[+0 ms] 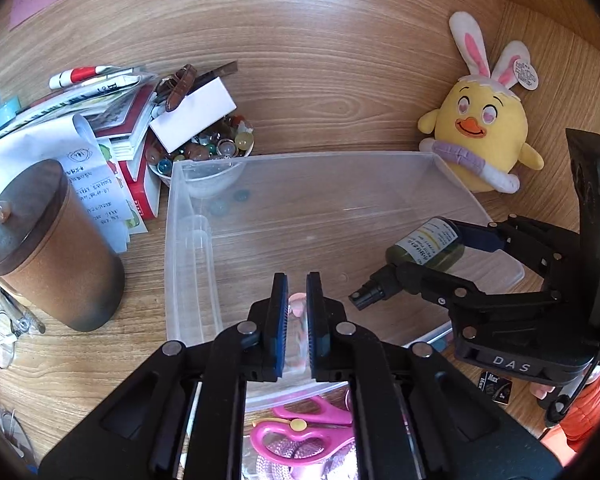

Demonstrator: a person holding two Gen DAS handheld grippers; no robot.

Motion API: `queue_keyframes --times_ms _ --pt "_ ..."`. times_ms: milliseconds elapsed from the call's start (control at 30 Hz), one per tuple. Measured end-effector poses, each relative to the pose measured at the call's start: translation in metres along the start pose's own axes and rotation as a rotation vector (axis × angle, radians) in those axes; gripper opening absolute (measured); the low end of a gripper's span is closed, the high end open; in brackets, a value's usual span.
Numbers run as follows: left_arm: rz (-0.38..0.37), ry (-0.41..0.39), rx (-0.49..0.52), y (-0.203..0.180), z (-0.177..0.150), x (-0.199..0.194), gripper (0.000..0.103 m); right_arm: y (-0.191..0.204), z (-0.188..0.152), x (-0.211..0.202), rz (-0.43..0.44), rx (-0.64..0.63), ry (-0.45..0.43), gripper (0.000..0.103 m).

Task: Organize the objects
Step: 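Carry the bracelet and bottle into the clear box and open both grippers, then grasp the white toothpaste tube with the left gripper while the right gripper grasps the blue Max box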

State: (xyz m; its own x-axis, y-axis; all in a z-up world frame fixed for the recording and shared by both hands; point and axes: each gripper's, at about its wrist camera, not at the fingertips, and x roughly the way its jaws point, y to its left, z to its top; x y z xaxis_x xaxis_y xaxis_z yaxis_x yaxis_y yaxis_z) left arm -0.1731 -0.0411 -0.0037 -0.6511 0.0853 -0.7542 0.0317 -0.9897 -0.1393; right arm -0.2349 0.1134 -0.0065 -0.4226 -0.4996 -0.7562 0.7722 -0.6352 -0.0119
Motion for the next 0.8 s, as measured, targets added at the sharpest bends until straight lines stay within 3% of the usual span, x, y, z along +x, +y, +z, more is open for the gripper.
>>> queue_keyframes --times_ms 67,167,367,433,733,800 --pt "-0.007 0.005 -0.005 0.001 -0.001 -0.001 0.009 -0.001 0.001 0.0 0.008 0.011 0.0 0.054" --pt "-0.011 0.003 -0.011 0.001 -0.003 -0.004 0.022 0.0 0.003 -0.003 -0.002 0.01 -0.011 0.054" --pt "-0.001 -0.032 0.005 -0.006 -0.007 -0.02 0.041 -0.001 -0.001 -0.017 -0.004 0.017 -0.034 0.063" --pt "0.003 -0.06 0.004 -0.007 -0.008 -0.031 0.056 -0.003 -0.003 -0.025 -0.001 0.024 -0.043 0.065" --pt "0.064 -0.151 -0.018 -0.005 -0.025 -0.071 0.091 -0.008 -0.026 -0.067 -0.007 0.062 -0.102 0.079" --pt "0.081 -0.155 -0.03 0.0 -0.031 -0.077 0.092 -0.009 -0.035 -0.075 -0.003 0.074 -0.108 0.081"
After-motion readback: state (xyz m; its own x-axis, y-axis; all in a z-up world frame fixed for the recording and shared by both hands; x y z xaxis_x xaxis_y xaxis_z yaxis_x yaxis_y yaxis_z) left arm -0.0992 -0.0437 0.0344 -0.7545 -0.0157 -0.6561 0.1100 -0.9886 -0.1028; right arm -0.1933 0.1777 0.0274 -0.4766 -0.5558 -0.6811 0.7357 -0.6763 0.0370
